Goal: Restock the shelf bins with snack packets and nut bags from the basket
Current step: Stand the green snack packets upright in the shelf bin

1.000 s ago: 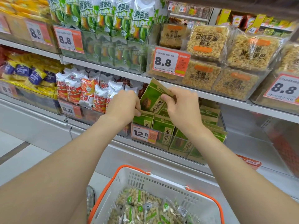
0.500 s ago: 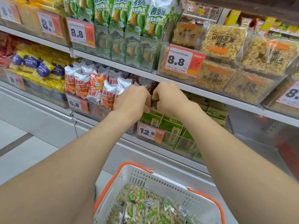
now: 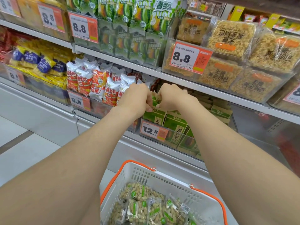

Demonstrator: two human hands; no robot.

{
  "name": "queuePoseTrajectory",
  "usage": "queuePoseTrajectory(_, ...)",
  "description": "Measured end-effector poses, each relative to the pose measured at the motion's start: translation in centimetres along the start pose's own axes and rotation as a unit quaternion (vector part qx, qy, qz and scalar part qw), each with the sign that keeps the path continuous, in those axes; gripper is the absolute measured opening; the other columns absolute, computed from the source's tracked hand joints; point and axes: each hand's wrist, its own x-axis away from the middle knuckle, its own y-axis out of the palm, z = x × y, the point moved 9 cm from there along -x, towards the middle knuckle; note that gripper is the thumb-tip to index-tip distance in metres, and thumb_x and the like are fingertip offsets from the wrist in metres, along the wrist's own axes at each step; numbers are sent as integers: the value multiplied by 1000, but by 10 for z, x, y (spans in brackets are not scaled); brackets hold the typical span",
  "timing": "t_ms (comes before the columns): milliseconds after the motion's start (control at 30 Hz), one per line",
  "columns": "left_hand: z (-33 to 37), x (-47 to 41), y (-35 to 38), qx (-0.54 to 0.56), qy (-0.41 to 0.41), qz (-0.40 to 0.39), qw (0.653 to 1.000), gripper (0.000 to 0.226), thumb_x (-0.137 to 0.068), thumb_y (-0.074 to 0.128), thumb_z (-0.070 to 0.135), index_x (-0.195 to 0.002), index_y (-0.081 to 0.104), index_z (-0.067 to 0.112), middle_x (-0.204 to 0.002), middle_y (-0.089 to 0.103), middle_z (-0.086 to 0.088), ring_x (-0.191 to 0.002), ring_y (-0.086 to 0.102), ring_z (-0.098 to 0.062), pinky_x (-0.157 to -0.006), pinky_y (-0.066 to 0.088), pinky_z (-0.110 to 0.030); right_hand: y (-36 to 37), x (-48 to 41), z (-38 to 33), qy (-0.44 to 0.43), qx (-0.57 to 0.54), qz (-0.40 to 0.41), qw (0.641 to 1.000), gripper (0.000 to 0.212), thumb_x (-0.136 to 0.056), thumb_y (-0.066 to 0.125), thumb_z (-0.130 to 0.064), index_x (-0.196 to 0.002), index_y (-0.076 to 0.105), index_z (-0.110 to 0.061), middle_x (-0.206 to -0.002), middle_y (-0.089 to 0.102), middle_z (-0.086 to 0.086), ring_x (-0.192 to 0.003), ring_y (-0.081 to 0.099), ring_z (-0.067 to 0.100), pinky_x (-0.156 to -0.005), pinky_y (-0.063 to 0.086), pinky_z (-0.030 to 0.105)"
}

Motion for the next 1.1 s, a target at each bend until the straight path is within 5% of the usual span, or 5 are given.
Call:
queuePoseTrajectory(533,12,5,18,-77,71,-11,994,41,-94,73,12,-129,52,17,-117,56,-11,-106,58,-34,-85,52,-49,18,-7,-7,0,108,-73,992,24,-92,54,0,-82,47,-21,-88,54,3,-96,51,31,-111,36,65)
queuePoseTrajectory(633,17,10,17,-143,73,-2,987,42,-95,70,17,-133,52,15,-128,45,-11,-117,50,-35,-93,45,-48,18,1,-7,-24,52,-44,997,9,-101,55,-15,-106,61,-20,-106,62,2,-113,54,32,-115,23,67)
queuePoseTrajectory(800,35,12,20,-235,96,9,967,48,-88,66,18,-133,51,8,-136,48,-12,-132,45,-35,-109,38,-46,-1,64,26,-70,-133,203,968,40,-108,40,-26,-143,60,-22,-138,66,2,-128,58,28,-110,43,53)
queuePoseTrajectory(933,50,11,58,-242,145,-77,956,60,-94,52,19,-150,37,5,-157,40,-13,-154,24,-34,-128,14,-51,18,112,83,30,7,247,969,55,-108,32,-46,-151,46,-15,-145,56,9,-134,49,31,-112,39,49)
queuePoseTrajectory(1100,57,0,64,-221,138,-70,963,24,-95,45,15,-115,58,13,-123,65,-8,-121,55,-29,-116,31,-47,29,117,154,119,57,208,969,78,-101,9,-71,-148,47,-23,-124,67,15,-113,58,39,-98,44,50)
